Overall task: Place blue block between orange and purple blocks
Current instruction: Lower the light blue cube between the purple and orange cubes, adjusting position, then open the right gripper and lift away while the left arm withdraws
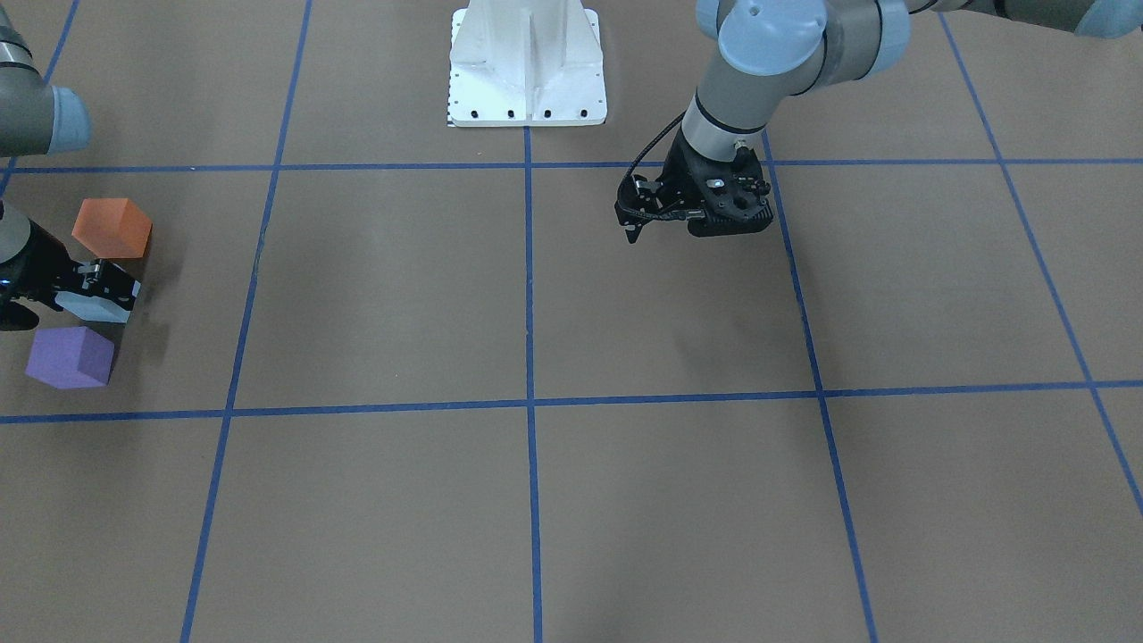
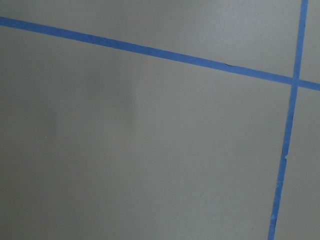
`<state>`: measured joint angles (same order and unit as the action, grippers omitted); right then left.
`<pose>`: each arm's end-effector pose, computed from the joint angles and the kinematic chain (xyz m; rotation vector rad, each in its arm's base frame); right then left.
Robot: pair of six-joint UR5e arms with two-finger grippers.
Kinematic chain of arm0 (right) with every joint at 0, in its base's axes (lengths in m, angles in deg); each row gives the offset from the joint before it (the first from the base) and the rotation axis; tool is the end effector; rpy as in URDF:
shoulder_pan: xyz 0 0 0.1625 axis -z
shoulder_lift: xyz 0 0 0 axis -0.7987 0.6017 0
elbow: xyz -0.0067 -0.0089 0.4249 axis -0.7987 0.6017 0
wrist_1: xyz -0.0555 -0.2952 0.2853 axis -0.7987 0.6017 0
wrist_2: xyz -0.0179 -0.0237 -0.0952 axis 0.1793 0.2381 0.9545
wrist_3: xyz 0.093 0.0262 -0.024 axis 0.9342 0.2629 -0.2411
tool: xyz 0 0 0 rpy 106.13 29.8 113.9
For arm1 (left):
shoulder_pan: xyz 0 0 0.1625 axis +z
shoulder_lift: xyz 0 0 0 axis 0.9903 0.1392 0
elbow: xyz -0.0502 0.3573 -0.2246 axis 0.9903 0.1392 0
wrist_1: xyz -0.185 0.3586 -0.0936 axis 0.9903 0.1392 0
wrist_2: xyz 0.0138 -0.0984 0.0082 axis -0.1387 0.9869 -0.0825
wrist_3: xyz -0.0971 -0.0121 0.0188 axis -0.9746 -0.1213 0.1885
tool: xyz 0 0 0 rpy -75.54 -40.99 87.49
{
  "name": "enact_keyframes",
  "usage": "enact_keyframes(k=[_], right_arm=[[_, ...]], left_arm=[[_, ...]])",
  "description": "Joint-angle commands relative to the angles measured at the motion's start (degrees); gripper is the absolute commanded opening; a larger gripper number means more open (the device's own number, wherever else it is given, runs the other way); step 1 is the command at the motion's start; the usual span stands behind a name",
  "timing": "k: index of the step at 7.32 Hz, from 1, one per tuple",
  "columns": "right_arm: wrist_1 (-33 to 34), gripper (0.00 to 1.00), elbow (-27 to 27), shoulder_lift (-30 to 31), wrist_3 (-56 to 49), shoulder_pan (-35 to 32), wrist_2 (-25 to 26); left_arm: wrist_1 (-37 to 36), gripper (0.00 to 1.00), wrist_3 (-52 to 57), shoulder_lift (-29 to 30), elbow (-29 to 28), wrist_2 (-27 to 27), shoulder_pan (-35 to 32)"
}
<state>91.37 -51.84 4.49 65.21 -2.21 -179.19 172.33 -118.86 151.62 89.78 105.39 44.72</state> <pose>-0.2209 -0.4511 0.6059 -0.0132 -0.7710 0.0128 0.4298 -0.4392 0.2253 -0.0212 0.9431 -0.1729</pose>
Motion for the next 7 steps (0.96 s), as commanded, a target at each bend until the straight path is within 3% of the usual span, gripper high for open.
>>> enact_keyframes(k=[1, 3, 6, 7], right_arm=[[-4.36, 1.00, -2.03, 2.53, -0.07, -1.12, -0.66], [-4.56, 1.00, -4.94, 4.03, -0.07, -5.32, -4.06], [-3.34, 1.00, -4.24, 4.75, -5.57, -13.40, -6.19], [0.06, 1.00, -3.89, 4.57, -10.65, -17.26, -7.15]], left_arm=[[0.00, 1.00, 0.00, 0.08, 0.06, -0.01, 0.02], [-0.09, 1.00, -0.09, 0.08, 0.15, -0.01, 0.02], [-0.35, 1.00, 1.14, -1.41, 3.40, 0.43, -2.52], [-0.44, 1.00, 6.62, -5.16, 5.75, 0.60, -4.36]])
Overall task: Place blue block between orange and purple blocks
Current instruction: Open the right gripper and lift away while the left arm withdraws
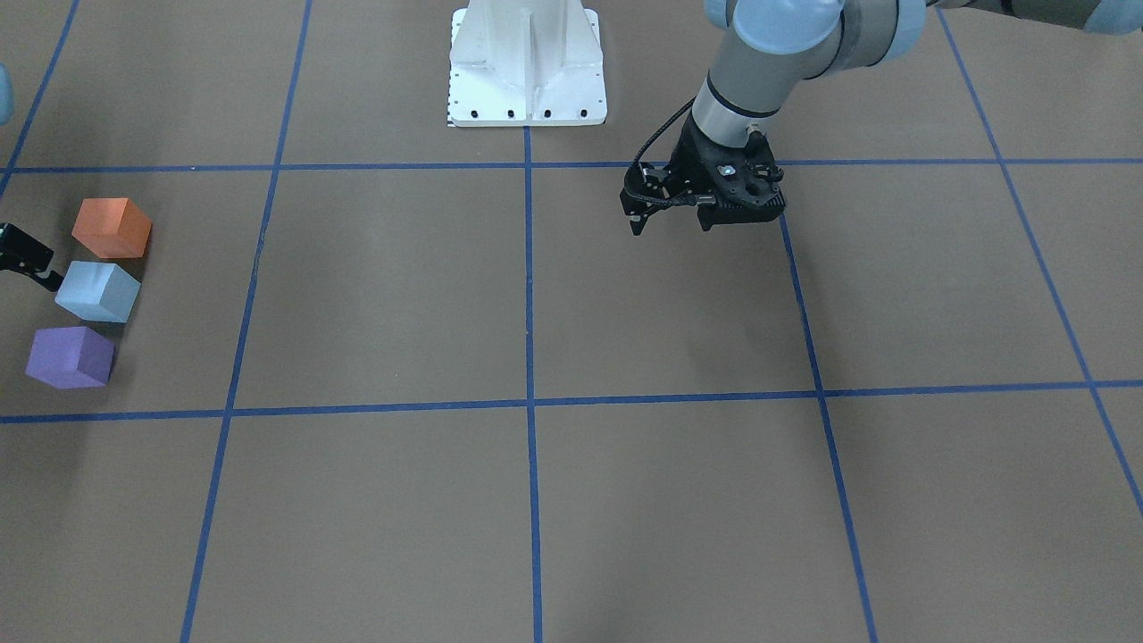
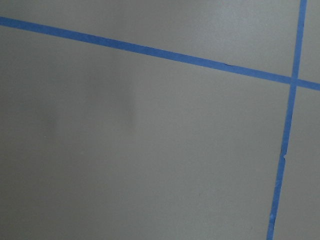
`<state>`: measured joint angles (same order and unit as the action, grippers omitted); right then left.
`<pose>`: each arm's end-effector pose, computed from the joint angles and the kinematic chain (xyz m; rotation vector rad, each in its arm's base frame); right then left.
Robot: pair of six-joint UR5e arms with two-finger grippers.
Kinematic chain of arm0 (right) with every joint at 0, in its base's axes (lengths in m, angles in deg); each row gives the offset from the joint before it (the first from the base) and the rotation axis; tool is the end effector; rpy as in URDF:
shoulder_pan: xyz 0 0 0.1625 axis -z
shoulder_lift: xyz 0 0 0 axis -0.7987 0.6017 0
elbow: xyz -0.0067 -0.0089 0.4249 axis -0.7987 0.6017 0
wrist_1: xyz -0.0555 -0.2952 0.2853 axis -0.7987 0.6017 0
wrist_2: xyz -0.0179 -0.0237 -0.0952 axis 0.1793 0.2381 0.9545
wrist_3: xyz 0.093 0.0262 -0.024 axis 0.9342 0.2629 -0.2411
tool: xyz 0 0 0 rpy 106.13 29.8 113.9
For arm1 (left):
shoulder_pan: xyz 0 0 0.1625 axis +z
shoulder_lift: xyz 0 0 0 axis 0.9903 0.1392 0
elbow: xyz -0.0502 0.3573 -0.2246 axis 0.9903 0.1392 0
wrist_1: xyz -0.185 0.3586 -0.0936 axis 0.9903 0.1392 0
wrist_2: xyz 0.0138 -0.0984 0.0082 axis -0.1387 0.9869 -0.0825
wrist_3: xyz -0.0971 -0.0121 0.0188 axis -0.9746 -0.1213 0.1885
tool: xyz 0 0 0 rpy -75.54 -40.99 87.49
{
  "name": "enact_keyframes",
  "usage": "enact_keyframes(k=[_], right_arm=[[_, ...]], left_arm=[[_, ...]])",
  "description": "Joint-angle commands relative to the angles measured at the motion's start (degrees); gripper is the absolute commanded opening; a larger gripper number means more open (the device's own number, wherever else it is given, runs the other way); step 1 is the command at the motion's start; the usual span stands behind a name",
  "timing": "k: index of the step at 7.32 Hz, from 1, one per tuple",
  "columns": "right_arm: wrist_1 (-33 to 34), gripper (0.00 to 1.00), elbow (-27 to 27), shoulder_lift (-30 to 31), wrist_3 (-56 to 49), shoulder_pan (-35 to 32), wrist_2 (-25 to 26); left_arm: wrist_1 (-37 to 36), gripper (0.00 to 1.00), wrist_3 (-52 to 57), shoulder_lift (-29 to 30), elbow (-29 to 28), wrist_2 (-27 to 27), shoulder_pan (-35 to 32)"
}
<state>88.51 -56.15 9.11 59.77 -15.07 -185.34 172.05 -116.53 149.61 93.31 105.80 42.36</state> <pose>-0.1091 -0.4519 0.5935 0.0888 -0.8693 0.0886 0.3952 -0.4423 0.2225 0.0226 0.9637 -0.1640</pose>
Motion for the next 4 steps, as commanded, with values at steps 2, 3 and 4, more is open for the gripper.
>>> enact_keyframes(k=[2, 3, 4], right_arm=[[10.83, 1.00, 0.42, -0.13, -17.86, -11.86, -3.37], [14.00, 1.00, 0.59, -0.05, -22.27, -13.81, -3.56], [15.34, 1.00, 1.20, -0.31, -24.84, -15.05, -3.56]], left_arm=[[0.28, 1.00, 17.74, -11.34, 5.23, 1.94, -7.88], [0.28, 1.00, 24.06, -13.80, 5.06, 6.65, -12.61], [0.19, 1.00, 32.83, -17.22, 4.98, 11.23, -18.75]])
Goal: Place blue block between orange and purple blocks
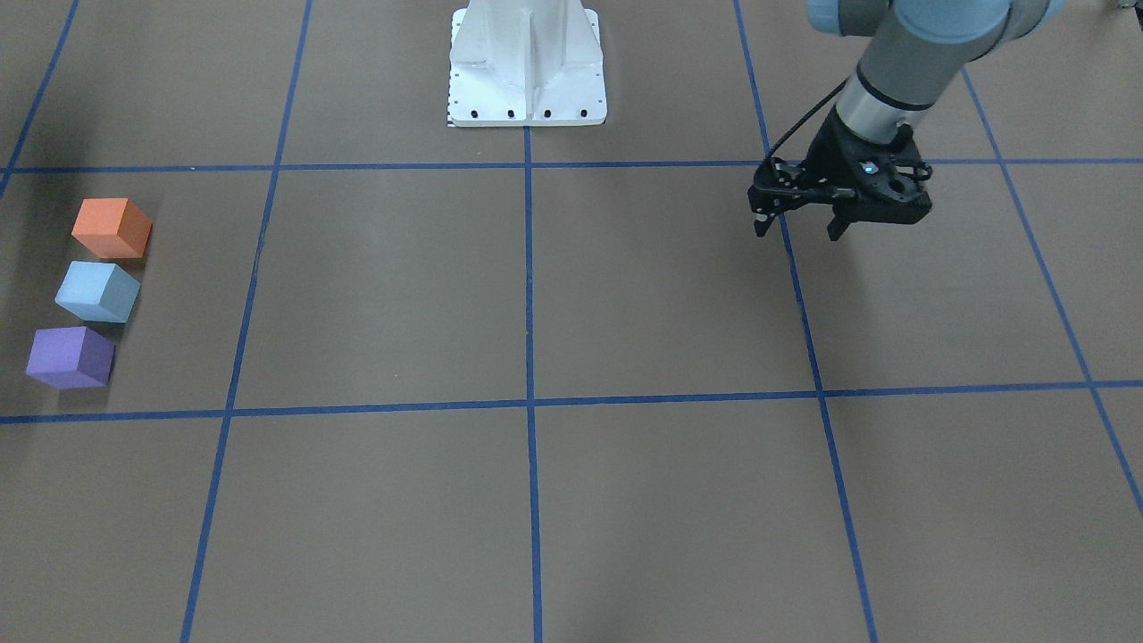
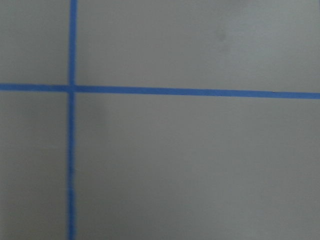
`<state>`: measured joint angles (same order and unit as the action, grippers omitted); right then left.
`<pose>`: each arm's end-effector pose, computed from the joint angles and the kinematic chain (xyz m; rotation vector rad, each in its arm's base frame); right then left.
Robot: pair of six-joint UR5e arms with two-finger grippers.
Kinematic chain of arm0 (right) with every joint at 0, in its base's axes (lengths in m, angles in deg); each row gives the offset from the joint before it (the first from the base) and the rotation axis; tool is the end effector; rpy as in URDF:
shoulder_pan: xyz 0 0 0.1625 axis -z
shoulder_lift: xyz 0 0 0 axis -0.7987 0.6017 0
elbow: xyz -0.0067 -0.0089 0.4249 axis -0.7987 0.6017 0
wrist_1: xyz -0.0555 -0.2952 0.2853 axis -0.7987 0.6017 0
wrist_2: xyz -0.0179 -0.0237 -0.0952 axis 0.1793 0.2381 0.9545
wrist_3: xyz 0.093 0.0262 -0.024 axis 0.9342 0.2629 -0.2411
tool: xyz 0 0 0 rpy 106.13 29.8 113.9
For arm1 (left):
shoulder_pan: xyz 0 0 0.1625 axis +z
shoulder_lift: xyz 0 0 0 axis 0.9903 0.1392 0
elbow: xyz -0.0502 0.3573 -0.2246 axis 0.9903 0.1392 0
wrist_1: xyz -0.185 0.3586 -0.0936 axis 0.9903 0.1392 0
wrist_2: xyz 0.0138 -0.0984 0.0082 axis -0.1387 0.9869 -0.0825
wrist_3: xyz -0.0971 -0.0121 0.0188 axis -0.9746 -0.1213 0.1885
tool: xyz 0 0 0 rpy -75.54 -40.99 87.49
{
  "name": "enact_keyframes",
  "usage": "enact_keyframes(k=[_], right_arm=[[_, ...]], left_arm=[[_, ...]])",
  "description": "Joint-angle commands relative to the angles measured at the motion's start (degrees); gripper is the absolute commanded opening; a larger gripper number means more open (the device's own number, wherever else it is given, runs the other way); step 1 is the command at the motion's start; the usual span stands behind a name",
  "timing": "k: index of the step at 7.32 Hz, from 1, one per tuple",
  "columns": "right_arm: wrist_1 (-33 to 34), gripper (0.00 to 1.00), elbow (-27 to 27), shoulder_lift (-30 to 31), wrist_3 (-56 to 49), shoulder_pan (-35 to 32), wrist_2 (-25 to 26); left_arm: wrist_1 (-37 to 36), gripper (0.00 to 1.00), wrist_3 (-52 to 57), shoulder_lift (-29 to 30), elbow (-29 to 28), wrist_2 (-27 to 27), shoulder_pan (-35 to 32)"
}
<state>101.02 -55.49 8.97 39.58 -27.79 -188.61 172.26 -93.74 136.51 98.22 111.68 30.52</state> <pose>-0.0100 -0.4581 0.6212 0.1021 -0.8218 0.0408 0.2701 -0.4672 0.3119 0.1312 0.8879 0.0154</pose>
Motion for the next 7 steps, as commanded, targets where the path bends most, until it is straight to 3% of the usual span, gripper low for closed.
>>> enact_keyframes(k=[1, 2, 3, 5, 7], right_arm=[[2.67, 1.00, 1.42, -0.60, -4.85, -2.35, -0.20], [2.32, 1.00, 2.39, -0.69, -4.94, -2.35, -0.20], [2.14, 1.00, 2.83, -0.60, -5.90, -2.35, -0.12], [3.01, 1.00, 1.96, -1.74, -7.49, -6.54, -2.90], [9.56, 1.00, 0.48, -4.63, -7.58, -7.88, -3.98]], left_arm=[[-0.02, 1.00, 21.08, -9.37, -0.37, 10.78, -14.80], [-0.80, 1.00, 34.68, -12.56, -3.25, 13.88, -23.67], [-0.81, 1.00, 44.30, -12.94, -8.15, 14.87, -28.28], [-0.20, 1.00, 52.63, -14.51, -14.50, 14.00, -30.34], [-0.19, 1.00, 55.38, -14.52, -19.61, 14.17, -34.99]])
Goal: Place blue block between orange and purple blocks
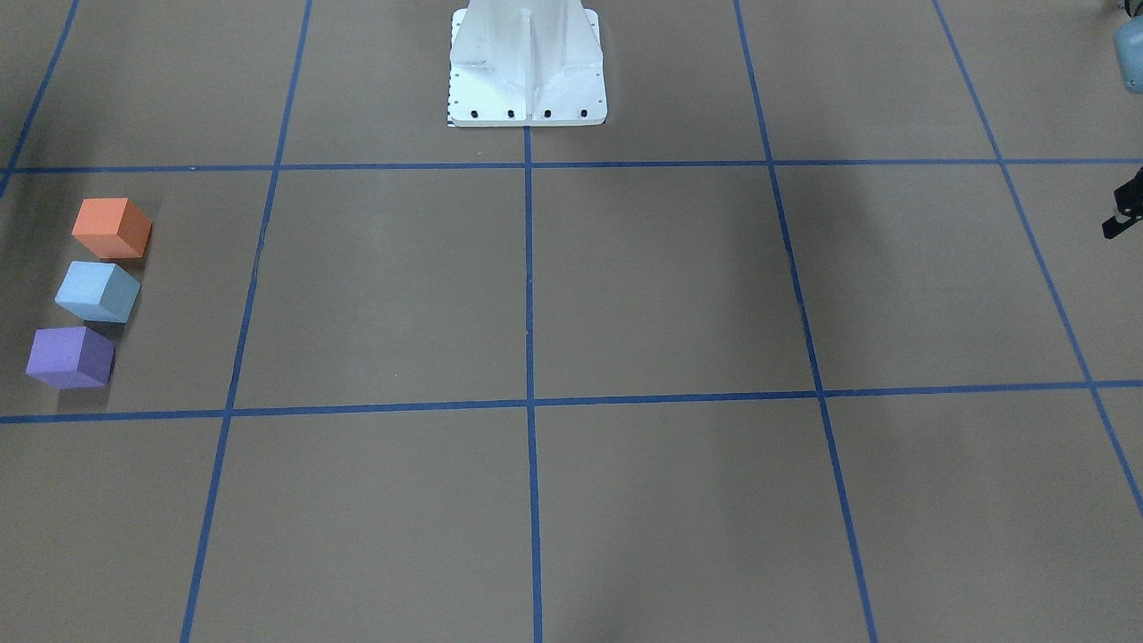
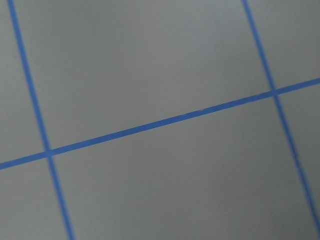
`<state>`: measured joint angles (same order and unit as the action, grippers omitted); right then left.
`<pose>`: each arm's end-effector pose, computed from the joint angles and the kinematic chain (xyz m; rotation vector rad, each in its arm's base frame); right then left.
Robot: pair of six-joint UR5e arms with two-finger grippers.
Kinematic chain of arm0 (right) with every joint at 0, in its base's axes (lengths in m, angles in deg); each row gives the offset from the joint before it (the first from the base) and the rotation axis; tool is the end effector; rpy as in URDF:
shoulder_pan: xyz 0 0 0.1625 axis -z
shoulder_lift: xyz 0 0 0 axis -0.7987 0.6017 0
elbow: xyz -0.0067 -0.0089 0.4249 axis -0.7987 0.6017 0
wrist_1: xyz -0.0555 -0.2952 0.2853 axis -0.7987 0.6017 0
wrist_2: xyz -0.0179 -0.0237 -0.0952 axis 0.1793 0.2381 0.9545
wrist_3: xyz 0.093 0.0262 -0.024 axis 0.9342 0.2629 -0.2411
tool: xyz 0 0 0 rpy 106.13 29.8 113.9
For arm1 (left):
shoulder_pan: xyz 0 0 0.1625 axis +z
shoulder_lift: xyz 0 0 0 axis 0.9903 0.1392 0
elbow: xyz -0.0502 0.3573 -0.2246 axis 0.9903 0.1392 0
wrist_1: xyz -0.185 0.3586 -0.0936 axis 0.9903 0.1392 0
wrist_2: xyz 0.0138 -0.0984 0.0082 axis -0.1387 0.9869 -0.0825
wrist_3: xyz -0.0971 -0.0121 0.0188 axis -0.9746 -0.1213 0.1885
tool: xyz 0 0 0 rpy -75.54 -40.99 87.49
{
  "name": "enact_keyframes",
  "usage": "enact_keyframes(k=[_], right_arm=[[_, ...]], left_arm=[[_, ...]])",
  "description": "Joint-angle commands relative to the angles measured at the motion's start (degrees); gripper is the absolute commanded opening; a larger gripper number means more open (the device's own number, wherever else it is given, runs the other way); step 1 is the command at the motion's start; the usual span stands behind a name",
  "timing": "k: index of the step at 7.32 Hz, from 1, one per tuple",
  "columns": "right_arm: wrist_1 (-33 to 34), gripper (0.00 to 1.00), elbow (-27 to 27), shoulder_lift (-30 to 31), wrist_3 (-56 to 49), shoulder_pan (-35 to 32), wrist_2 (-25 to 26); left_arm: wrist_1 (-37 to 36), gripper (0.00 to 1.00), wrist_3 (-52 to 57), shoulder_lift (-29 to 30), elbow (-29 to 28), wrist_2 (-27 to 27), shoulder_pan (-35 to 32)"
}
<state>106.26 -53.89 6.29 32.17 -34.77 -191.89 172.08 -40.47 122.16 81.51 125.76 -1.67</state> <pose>0.0412 -0.4716 0.6203 0.1268 -0.8533 0.0542 -0.0054 -0.5029 0.5683 0.1568 0.8188 0.2284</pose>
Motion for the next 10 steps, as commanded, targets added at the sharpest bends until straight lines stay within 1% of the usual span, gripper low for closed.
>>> enact_keyframes(k=[1, 4, 5, 6, 7, 8, 9, 10], right_arm=[[5.50, 1.00, -2.10, -2.06, -1.03, -1.34, -0.52], [5.77, 1.00, -2.28, -1.97, -2.35, 3.47, 0.18], [5.77, 1.00, -2.46, -1.36, -2.80, 3.92, 0.27], [5.77, 1.00, -2.37, -1.01, -5.67, 4.10, 0.27], [7.60, 1.00, -2.72, -0.92, -9.79, 4.80, 1.66], [10.40, 1.00, -2.72, -1.35, -13.05, 4.02, 2.29], [14.17, 1.00, -3.68, -1.18, -17.26, -0.25, 2.47], [18.56, 1.00, -7.52, -0.74, -17.48, -1.07, 2.90]], left_arm=[[-0.54, 1.00, 1.42, -0.26, -2.48, 0.44, -2.91], [-0.72, 1.00, -0.68, 0.09, -3.09, 0.27, -2.82], [-0.63, 1.00, -1.13, -0.17, -2.74, 0.36, -2.91], [-0.63, 1.00, -1.05, -0.78, -2.30, 0.53, -3.08], [-0.46, 1.00, -1.05, -1.57, -1.69, 0.62, -3.08], [-0.37, 1.00, -1.31, -1.58, -0.55, 0.54, -3.00], [-0.28, 1.00, -2.88, -1.67, -0.45, 0.36, -3.26], [-0.19, 1.00, -2.63, -1.75, -1.15, 0.01, -4.22]])
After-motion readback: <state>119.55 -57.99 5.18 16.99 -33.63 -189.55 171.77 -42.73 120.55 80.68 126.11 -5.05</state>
